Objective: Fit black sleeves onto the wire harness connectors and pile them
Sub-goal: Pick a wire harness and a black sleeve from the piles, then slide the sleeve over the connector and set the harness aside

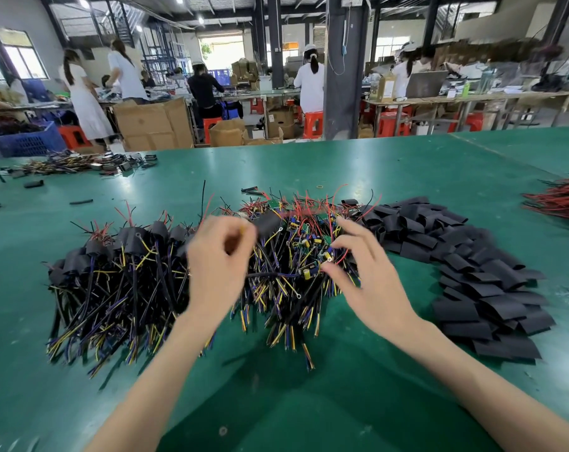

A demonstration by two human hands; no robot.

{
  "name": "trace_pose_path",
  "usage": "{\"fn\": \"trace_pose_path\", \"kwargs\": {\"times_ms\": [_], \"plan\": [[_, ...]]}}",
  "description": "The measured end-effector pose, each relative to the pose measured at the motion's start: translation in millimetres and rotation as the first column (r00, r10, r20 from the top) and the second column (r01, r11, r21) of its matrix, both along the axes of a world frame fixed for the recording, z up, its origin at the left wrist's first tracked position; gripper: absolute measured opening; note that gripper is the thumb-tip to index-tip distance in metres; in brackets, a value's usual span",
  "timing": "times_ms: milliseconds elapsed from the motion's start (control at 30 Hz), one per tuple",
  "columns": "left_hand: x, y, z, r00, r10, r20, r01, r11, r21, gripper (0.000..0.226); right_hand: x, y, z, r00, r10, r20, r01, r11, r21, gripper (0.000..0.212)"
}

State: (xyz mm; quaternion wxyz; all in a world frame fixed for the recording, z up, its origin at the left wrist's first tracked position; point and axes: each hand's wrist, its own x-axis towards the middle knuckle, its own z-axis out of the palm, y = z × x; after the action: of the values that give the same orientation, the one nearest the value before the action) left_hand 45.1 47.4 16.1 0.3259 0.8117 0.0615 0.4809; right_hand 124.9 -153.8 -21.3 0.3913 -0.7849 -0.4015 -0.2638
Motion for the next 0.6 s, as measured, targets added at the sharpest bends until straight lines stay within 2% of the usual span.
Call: {"fn": "trace_pose_path", "kwargs": {"times_ms": [67,133,200,300,433,500,533,600], "plan": [[-0.4,31.1,8.6,0.971,0.188,0.144,-0.19,0.982,0.0,0.009,4.9,-4.1,2.4,0.993,-0.121,-0.01,0.121,0.992,0.031,0.022],[-1.3,64.6,8.5,0.921,0.355,0.159,-0.363,0.931,0.025,0.015,10.0,-6.6,0.2,0.972,-0.233,-0.037,0.232,0.973,-0.011,0.025],[-1.3,93.5,-1.3,0.865,0.501,0.015,-0.501,0.861,0.086,0.019,14.6,-7.6,-3.6,0.943,-0.328,-0.055,0.322,0.942,-0.094,0.029],[-2.6,115.6,-18.1,0.718,0.643,-0.267,-0.618,0.765,0.179,0.025,21.0,-9.5,-10.7,0.892,-0.449,-0.062,0.422,0.872,-0.247,0.03],[-3.0,112.7,-19.0,0.654,0.673,-0.344,-0.662,0.73,0.169,0.032,28.5,-14.6,-17.2,0.821,-0.569,-0.059,0.491,0.754,-0.435,0.034],[-0.8,99.2,-11.9,0.651,0.7,-0.292,-0.693,0.706,0.147,0.04,33.5,-19.1,-17.9,0.758,-0.652,-0.013,0.548,0.649,-0.528,0.039],[0.9,89.6,-9.3,0.681,0.695,-0.231,-0.673,0.718,0.177,0.042,36.5,-22.2,-17.9,0.734,-0.679,0.003,0.565,0.609,-0.557,0.041],[7.0,64.0,-8.8,0.828,0.547,-0.121,-0.493,0.814,0.308,0.035,43.3,-27.6,-19.3,0.735,-0.678,0.005,0.554,0.597,-0.58,0.046]]}}
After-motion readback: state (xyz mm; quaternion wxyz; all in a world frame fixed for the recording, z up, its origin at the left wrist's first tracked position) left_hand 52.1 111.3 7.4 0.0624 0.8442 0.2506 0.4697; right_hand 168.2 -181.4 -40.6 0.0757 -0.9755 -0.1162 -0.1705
